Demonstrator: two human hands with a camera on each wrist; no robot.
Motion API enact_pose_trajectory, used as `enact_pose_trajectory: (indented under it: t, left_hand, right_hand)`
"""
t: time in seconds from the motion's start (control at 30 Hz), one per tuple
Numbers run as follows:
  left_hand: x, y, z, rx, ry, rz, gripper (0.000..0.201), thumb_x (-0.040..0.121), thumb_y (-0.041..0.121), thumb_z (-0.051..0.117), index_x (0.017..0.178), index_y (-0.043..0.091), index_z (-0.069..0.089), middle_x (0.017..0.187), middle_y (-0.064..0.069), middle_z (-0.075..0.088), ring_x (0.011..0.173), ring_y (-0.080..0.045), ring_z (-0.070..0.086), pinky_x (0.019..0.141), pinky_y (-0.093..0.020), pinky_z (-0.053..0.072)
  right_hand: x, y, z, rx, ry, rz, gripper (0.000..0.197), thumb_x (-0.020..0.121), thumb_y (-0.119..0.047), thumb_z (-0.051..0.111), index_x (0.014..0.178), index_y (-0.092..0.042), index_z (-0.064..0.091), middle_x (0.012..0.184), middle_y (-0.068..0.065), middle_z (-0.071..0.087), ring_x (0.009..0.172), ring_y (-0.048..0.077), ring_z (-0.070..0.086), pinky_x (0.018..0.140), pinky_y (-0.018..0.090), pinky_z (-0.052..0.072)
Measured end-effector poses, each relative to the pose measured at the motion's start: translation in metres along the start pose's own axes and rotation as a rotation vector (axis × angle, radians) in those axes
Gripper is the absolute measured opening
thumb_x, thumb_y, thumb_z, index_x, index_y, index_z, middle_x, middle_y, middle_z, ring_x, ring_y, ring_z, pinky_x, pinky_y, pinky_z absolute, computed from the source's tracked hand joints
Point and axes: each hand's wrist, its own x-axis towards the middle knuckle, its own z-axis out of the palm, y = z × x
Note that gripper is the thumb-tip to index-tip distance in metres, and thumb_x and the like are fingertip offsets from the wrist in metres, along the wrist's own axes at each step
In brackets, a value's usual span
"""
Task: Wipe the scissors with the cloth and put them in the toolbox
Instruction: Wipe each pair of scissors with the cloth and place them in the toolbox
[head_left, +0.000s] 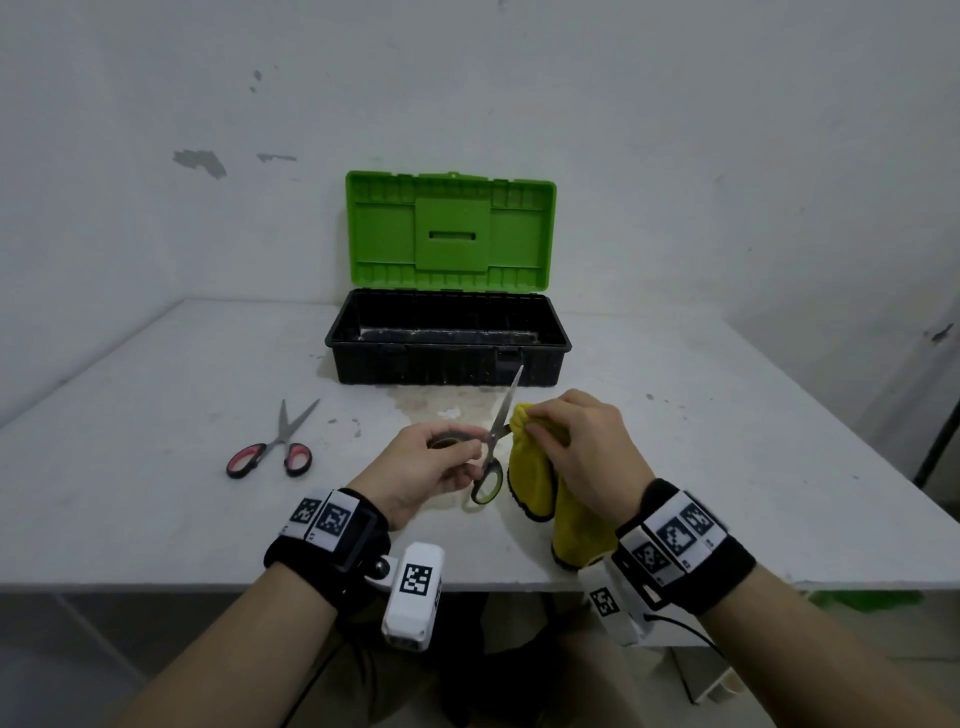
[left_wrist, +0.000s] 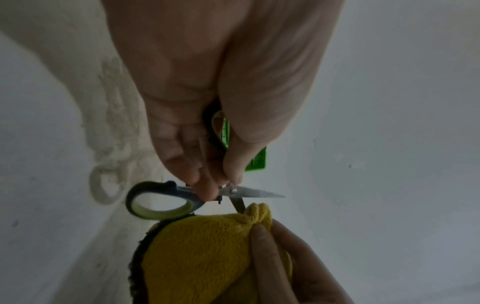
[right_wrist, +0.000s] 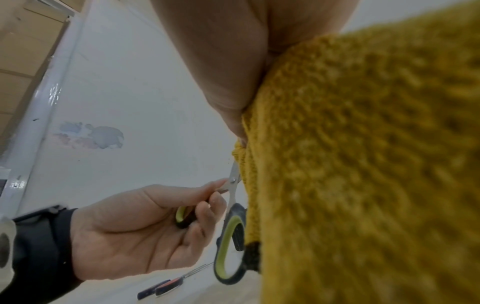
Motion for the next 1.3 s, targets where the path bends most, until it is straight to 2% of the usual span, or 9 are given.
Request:
enact_pose_trajectory:
  t: [0.17,0.3,0.43,0.57,0.67,0.8,0.93,1.13,1.3]
  left_hand:
    - [0.001,0.0,0.003,0.064,0.05,0.02,0.012,0.089,0.014,0.073,0.101,0.013,0.074,0.096,-0.006,0.078,0.092,-0.019,0.075,0.088,-0.041,0.055]
    - [0.001,0.0,0.009,-0.108,0.049,0.01,0.013,0.089,0.007,0.071,0.1,0.002,0.07,0.094,-0.016,0.075,0.092,-0.032,0.075,0.087,-0.046,0.06]
    - [0.0,-0.003,0.016,-0.249,0.035,0.029,0.011,0.087,0.0,0.071,0.096,0.005,0.068,0.089,-0.014,0.07,0.083,-0.025,0.072,0.074,-0.033,0.061]
    - [0.0,-0.005,0.019,-0.448,-0.056,-0.008,0.018,0.09,-0.003,0.065,0.103,0.007,0.071,0.092,-0.012,0.069,0.084,-0.022,0.069,0.081,-0.035,0.059]
    - [0.001,-0.008,0.023,-0.522,-0.081,-0.007,0.016,0.089,-0.001,0.064,0.102,0.007,0.069,0.091,-0.013,0.069,0.084,-0.023,0.068,0.078,-0.034,0.059]
    - [0.002,-0.008,0.028,-0.492,-0.008,0.031,0.012,0.081,0.004,0.073,0.091,0.008,0.067,0.086,-0.014,0.064,0.074,-0.022,0.062,0.07,-0.03,0.058]
    - [0.001,-0.005,0.032,-0.357,0.102,0.063,0.013,0.083,-0.002,0.074,0.084,0.008,0.066,0.079,-0.009,0.069,0.073,-0.022,0.069,0.068,-0.032,0.06]
    - [-0.003,-0.003,0.031,-0.276,0.173,0.091,0.016,0.078,-0.003,0.079,0.09,0.001,0.069,0.074,-0.008,0.07,0.068,-0.019,0.072,0.063,-0.026,0.057]
    - [-0.006,-0.001,0.028,-0.147,0.136,0.088,0.02,0.078,-0.002,0.08,0.095,-0.005,0.07,0.081,-0.016,0.075,0.079,-0.029,0.076,0.071,-0.03,0.06]
  right_hand:
    - [-0.003,-0.005,0.003,0.014,-0.036,-0.004,0.019,0.094,-0.028,0.059,0.108,-0.022,0.071,0.099,-0.002,0.061,0.089,0.015,0.055,0.081,0.026,0.048]
    - [-0.004,-0.008,0.005,0.027,-0.042,-0.006,0.019,0.094,-0.028,0.06,0.109,-0.022,0.07,0.097,-0.003,0.061,0.088,0.013,0.055,0.081,0.023,0.047]
    - [-0.002,-0.01,0.004,0.031,0.02,-0.004,0.016,0.092,-0.028,0.062,0.104,-0.02,0.07,0.092,-0.004,0.062,0.083,0.01,0.055,0.075,0.016,0.041]
    - [-0.002,-0.011,0.002,0.065,0.087,0.008,0.012,0.091,-0.028,0.064,0.098,-0.019,0.069,0.09,-0.004,0.063,0.081,0.008,0.055,0.073,0.016,0.044]
    - [-0.003,-0.013,0.001,0.086,0.101,-0.001,0.011,0.09,-0.027,0.065,0.095,-0.017,0.069,0.088,-0.004,0.063,0.08,0.009,0.056,0.073,0.019,0.047]
    - [-0.006,-0.011,0.001,0.076,0.077,0.001,0.012,0.09,-0.028,0.065,0.097,-0.019,0.068,0.089,-0.006,0.061,0.081,0.007,0.053,0.073,0.014,0.043]
    - [-0.007,-0.009,0.002,0.066,0.068,-0.011,0.011,0.09,-0.027,0.066,0.097,-0.019,0.068,0.089,-0.01,0.057,0.08,0.002,0.048,0.071,0.004,0.035]
    - [-0.01,-0.007,-0.004,0.046,0.01,-0.038,0.013,0.09,-0.026,0.065,0.1,-0.019,0.07,0.093,-0.003,0.06,0.083,0.011,0.055,0.075,0.022,0.046]
    - [-0.013,-0.01,-0.01,-0.053,-0.103,-0.188,0.015,0.094,-0.026,0.059,0.104,-0.021,0.069,0.099,-0.002,0.055,0.082,0.015,0.055,0.071,0.029,0.051]
